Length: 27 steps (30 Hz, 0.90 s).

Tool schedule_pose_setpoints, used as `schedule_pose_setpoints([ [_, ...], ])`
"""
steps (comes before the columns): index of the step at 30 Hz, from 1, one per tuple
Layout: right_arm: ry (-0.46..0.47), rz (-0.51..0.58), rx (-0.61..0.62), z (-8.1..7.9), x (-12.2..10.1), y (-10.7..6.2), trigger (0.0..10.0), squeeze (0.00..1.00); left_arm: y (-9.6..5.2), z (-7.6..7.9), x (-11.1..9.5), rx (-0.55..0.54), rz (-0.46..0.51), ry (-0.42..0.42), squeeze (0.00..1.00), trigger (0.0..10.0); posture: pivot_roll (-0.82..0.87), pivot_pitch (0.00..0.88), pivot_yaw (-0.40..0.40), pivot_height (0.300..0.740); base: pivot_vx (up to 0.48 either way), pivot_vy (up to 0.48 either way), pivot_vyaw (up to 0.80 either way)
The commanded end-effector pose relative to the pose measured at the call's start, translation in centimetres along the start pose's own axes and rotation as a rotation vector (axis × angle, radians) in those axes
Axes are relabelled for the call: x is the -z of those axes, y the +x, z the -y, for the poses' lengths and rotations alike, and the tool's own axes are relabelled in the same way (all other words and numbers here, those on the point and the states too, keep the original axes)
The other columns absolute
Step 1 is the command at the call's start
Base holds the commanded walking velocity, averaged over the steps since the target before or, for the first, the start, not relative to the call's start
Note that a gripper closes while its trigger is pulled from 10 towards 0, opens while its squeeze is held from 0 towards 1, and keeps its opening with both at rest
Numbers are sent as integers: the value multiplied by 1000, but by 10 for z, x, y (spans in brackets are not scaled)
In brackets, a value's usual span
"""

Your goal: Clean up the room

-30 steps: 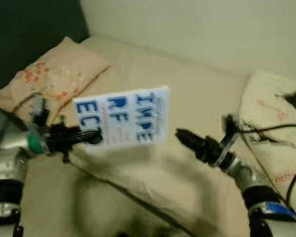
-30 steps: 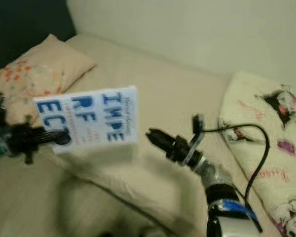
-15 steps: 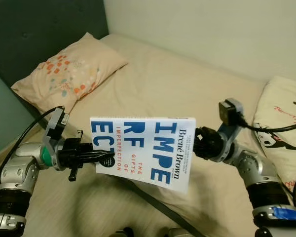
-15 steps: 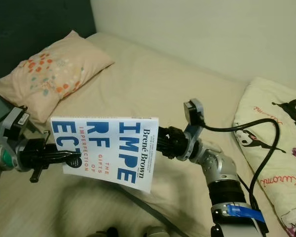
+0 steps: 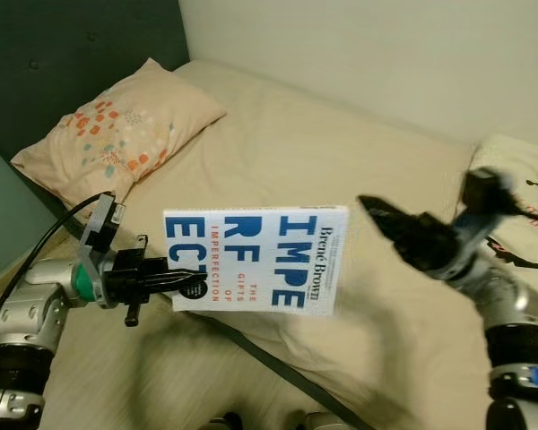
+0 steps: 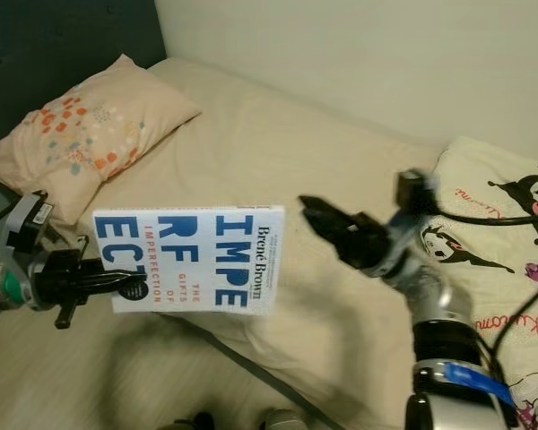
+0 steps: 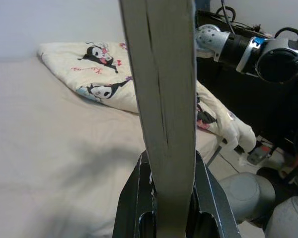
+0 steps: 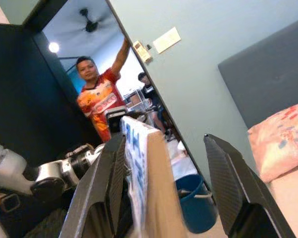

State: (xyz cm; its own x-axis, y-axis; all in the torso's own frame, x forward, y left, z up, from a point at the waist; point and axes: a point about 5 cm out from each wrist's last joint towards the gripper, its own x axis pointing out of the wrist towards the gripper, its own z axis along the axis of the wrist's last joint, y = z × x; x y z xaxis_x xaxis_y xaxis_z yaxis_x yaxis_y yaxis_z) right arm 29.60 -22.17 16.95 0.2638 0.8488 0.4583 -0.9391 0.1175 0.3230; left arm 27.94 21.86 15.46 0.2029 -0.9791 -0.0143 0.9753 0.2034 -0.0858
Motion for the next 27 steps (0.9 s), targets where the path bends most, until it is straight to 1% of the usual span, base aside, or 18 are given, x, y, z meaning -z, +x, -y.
schedule_pose_setpoints([
  [1, -5, 25, -31, -8, -8, 0, 10000, 0, -2, 2, -5, 4, 7, 14, 0, 10000, -142, 0, 42, 740, 0, 0, 0],
  [2, -5, 25, -31, -8, -8, 0, 10000, 0, -2, 2, -5, 4, 7, 14, 0, 10000, -142, 0, 42, 740, 0, 0, 0],
  [3, -16, 40, -59, -11, -14, 6, 10000, 0, -1, 3, -6, 12, 8, 13, 0, 10000, -146, 0, 48, 740, 0, 0, 0],
  [4, -16, 40, -59, -11, -14, 6, 10000, 0, -1, 3, -6, 12, 8, 13, 0, 10000, -146, 0, 48, 740, 0, 0, 0],
  [5, -18, 17, -93, -14, -11, 14, 10000, 0, 1, 3, -6, 18, 9, 15, 0, 10000, -147, 0, 50, 740, 0, 0, 0],
  [6, -18, 17, -93, -14, -11, 14, 10000, 0, 1, 3, -6, 18, 9, 15, 0, 10000, -147, 0, 50, 740, 0, 0, 0],
  [8, 16, -85, -139, -17, 10, 29, 10000, 0, 4, 3, -8, 29, 16, 16, 0, 10000, -151, 0, 53, 740, 0, 0, 0],
  [9, 16, -85, -139, -17, 10, 29, 10000, 0, 4, 3, -8, 29, 16, 16, 0, 10000, -151, 0, 53, 740, 0, 0, 0],
  [10, 31, -121, -151, -18, 18, 32, 10000, 0, 5, 3, -8, 31, 17, 17, 0, 10000, -151, 0, 53, 740, 0, 0, 0],
  [11, 44, -147, -150, -17, 25, 34, 10000, 0, 6, 3, -8, 35, 20, 18, 0, 10000, -151, 0, 53, 740, 0, 0, 0],
  [15, 53, -170, -148, -14, 32, 35, 10000, 0, 8, 4, -8, 42, 27, 21, 0, 10000, -145, 0, 52, 740, 0, 0, 0],
  [21, 58, -192, -147, -13, 34, 38, 10000, 0, 10, 6, -10, 51, 35, 25, 0, 10000, -144, 0, 44, 740, 0, 0, 0],
  [22, 59, -223, -133, -13, 36, 37, 10000, 0, 10, 6, -12, 52, 40, 31, 0, 10000, -146, 0, 44, 740, 0, 0, 0],
  [25, 64, -233, -123, -13, 38, 36, 10000, 0, 9, 6, -13, 53, 43, 37, 0, 10000, -145, 0, 43, 740, 0, 0, 0],
  [27, 62, -236, -86, -11, 40, 33, 10000, 0, 9, 7, -16, 53, 46, 41, 0, 10000, -145, 0, 43, 740, 0, 0, 0],
])
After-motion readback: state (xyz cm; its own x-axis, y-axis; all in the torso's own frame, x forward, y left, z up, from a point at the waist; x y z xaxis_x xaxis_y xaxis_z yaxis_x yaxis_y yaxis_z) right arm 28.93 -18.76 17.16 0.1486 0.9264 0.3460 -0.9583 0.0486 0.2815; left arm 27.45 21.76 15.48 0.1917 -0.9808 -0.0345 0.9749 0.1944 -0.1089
